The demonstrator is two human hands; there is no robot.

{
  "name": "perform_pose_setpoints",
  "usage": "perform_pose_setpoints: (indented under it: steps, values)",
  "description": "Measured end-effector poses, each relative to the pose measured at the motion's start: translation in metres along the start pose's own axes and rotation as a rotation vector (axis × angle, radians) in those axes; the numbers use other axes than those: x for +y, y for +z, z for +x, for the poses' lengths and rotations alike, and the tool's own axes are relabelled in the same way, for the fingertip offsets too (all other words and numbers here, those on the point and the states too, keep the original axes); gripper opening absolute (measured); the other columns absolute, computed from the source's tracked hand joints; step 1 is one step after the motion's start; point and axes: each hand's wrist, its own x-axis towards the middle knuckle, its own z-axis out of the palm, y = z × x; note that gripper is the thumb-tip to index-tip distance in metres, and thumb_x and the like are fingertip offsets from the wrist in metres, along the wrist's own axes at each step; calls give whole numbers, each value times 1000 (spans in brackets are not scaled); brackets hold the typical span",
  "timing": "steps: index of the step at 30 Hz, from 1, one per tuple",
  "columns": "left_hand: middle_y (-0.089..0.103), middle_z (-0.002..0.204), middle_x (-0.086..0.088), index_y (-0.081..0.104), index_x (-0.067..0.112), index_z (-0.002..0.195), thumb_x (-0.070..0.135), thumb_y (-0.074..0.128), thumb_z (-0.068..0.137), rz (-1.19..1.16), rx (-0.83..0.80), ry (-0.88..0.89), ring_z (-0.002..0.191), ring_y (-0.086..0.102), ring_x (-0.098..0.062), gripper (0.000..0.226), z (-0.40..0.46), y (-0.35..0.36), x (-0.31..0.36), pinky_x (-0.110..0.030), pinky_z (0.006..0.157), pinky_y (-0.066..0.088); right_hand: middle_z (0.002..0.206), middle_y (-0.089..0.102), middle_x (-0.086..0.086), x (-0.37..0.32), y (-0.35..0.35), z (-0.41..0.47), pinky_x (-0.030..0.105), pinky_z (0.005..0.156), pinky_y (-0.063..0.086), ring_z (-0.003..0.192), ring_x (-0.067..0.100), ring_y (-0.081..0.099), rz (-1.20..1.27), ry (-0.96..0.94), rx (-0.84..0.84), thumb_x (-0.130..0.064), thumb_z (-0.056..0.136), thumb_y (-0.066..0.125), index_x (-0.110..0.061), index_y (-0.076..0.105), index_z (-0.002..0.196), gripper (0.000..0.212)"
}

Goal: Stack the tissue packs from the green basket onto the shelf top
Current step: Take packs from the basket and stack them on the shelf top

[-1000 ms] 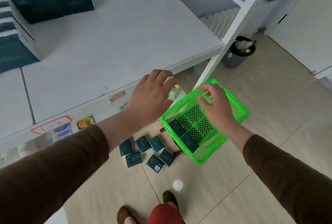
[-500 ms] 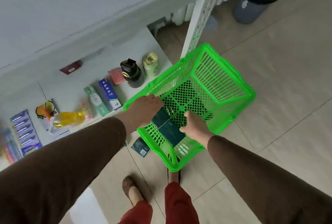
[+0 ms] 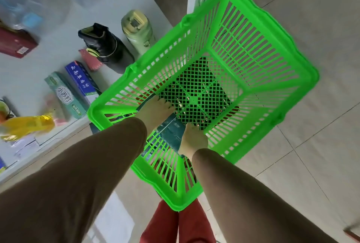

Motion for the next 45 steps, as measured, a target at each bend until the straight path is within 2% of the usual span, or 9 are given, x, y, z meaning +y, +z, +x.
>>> perform_pose_setpoints:
  steps: [3,5,9,13,16,24,29,34,45]
  values:
    - [59,122,-1,39,17,139,26,61,95,33,29,11,115,49,-23,51,5,1,-1,-36,92,39,150,25,34,-40,-88,-67,35,108,-9,139,40,22,261,-113,39,4,105,27,19,25,138,37]
    - [61,115,-1,41,15,137,15,64,90,69,30,30,111,47,-23,52,7,-1,-3,-34,89,40,139,33,27,-46,-106,-83,34,103,-19,131,31,30,266,-151,17,2,106,22,22,20,128,30]
    - [58,115,-2,56,14,119,11,59,89,94,122,-39,113,47,-24,29,-4,-10,-8,-36,96,38,147,41,18,17,-22,9,40,116,29,140,32,32,-368,-186,86,-17,104,45,-3,45,138,37]
    - [56,117,-2,53,19,118,19,60,86,-38,258,-188,115,48,-26,33,-38,-45,-16,-37,98,35,125,53,11,43,-23,2,39,92,51,121,32,50,-67,-61,263,-14,85,68,-10,51,122,41]
    - [59,115,-2,51,19,117,25,60,84,-301,324,-363,111,53,-25,34,-84,-95,-33,-38,89,40,106,50,8,64,-80,-39,32,70,45,97,32,61,-12,-171,365,-16,74,77,-12,46,116,52]
    - [51,93,-8,47,18,116,29,75,69,-783,723,-535,92,55,-36,55,-303,-235,-94,-39,67,41,104,61,-13,19,-184,-230,29,74,44,88,10,60,238,-526,638,-32,69,86,-33,47,115,60]
    - [51,80,6,48,28,108,37,72,71,-742,891,-529,85,49,-20,45,-450,-258,-137,-35,66,44,103,63,-25,-65,-210,-334,19,81,48,93,-3,60,513,-794,727,-28,68,83,-43,51,111,56]
    - [61,102,0,47,33,119,42,71,75,-631,922,-622,93,53,-22,51,-557,-240,-210,-35,74,47,109,69,-11,-172,-209,-362,31,89,50,103,9,63,811,-971,625,-9,73,82,-32,57,114,53]
    - [62,118,-1,52,25,123,33,77,79,-542,878,-763,111,49,-26,51,-612,-168,-375,-46,85,49,119,63,19,-374,-219,-324,38,95,50,107,22,60,829,-1061,526,-12,77,78,-23,54,109,41]
